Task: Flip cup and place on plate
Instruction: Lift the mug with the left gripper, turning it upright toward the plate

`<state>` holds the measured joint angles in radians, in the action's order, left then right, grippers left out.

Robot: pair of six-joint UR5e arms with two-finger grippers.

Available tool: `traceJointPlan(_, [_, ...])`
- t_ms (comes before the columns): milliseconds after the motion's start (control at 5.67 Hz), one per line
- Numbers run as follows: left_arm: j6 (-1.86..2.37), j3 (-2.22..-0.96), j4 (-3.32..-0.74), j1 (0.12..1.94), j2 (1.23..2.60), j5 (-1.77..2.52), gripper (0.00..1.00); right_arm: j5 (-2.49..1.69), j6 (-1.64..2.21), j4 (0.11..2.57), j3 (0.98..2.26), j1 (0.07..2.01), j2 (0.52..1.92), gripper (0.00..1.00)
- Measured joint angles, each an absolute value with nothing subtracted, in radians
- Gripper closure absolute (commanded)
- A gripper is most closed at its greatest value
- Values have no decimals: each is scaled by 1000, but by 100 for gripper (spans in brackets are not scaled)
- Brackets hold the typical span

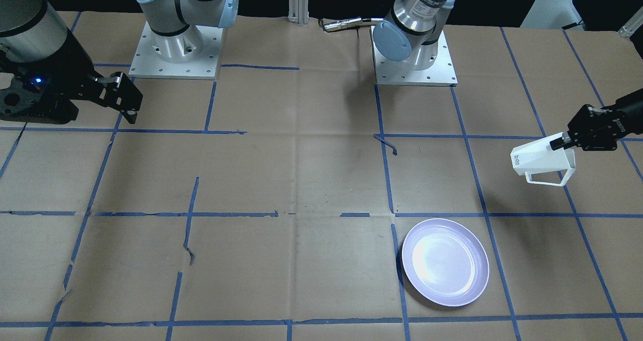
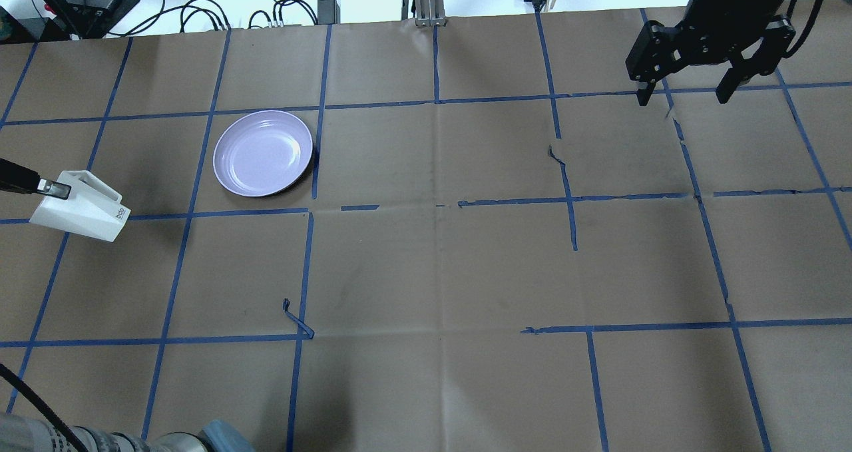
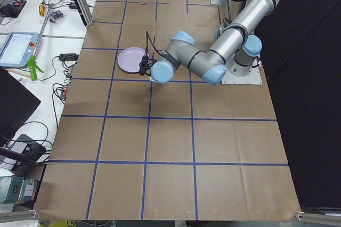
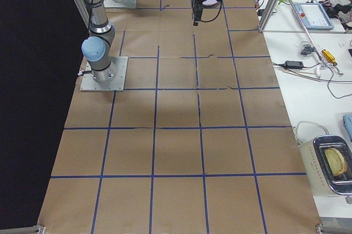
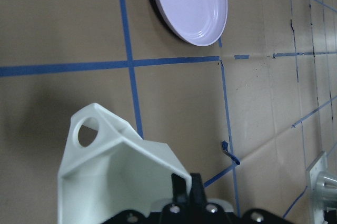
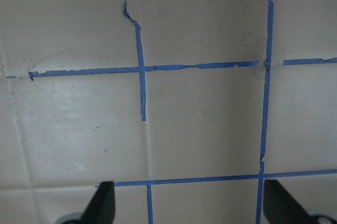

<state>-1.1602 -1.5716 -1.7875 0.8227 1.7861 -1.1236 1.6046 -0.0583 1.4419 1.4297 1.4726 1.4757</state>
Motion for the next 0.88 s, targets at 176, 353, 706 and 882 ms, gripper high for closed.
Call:
traceJointPlan(176, [-1123,-1577,-1694,938,1765,-1164,100,1605,-58,1442,1430,1473,1476,0])
traceJointPlan(353, [-1065,-1583,-1575,1048,1768,-1225,100,1605,-58,1442,1430,1473,1476,0])
traceJointPlan(706, [-889,-1595,-1308,1229,1828,-1294,100,1605,-58,1442,1430,1473,1476,0])
traceJointPlan(882, [-855,-1609,-1181,1298,1867,-1353,100,1605,-58,1442,1430,1473,1476,0])
